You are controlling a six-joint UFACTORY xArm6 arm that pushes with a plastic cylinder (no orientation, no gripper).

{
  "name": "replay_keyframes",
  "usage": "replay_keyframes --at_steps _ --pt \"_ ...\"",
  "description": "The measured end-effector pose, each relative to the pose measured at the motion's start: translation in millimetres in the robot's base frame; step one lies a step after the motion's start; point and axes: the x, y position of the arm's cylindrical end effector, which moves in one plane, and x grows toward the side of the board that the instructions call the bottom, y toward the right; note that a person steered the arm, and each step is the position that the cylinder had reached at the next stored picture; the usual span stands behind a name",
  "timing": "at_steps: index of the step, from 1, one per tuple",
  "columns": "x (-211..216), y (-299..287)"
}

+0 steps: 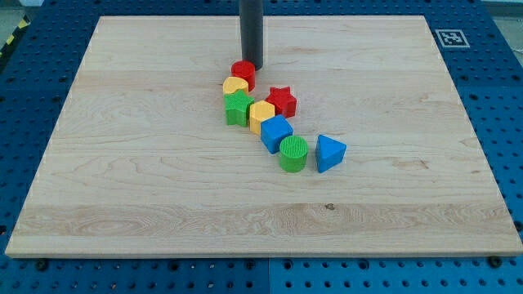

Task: Point your arm at the top center of the board

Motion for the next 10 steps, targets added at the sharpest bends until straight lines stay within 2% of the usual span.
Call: replay_keyframes --at_steps 8,9,10 --pt "-5.2 0.0" --pt "-36.7 -0.4" --pt "-107.2 43.0"
